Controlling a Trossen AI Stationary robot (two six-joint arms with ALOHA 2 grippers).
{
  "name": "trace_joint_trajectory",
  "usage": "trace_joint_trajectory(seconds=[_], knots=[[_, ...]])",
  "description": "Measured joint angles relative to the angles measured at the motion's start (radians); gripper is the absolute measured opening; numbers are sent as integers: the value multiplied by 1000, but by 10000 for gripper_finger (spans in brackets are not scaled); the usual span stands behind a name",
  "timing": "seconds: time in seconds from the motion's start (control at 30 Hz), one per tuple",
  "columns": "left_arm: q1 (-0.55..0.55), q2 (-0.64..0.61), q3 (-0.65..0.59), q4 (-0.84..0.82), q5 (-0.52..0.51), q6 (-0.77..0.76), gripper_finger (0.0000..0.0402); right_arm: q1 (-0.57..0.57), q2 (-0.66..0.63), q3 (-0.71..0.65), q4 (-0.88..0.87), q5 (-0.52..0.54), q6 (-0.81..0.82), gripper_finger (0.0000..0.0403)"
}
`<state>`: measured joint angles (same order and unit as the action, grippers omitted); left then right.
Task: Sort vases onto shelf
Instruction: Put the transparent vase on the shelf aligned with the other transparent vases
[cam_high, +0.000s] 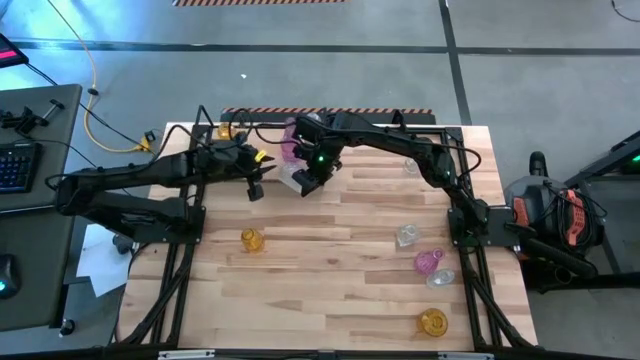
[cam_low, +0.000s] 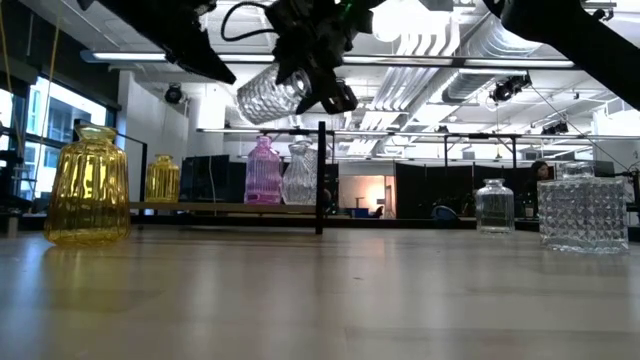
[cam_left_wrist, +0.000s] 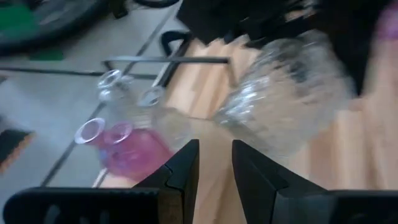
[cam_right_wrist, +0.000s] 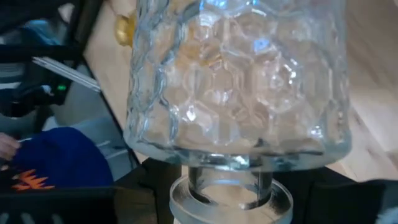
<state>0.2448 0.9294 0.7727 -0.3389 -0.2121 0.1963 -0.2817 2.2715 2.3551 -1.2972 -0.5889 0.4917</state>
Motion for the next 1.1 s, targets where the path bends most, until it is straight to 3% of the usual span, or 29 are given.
trace_joint_trajectory(seconds=[0.1,0.3,0.6,0.8,1.1], knots=[[0,-8,1,-3,95,5,87,0,2,-14,0,8,5,170],[2,22,0,32,184,76,87,8,3,-15,-3,1,31,171],[2,63,1,32,207,65,87,63,3,-15,-85,-3,76,171],[-4,-12,1,-61,207,41,87,126,3,-15,-279,14,93,172],[-3,-215,1,-245,205,-24,87,231,3,-65,-273,-42,212,172]])
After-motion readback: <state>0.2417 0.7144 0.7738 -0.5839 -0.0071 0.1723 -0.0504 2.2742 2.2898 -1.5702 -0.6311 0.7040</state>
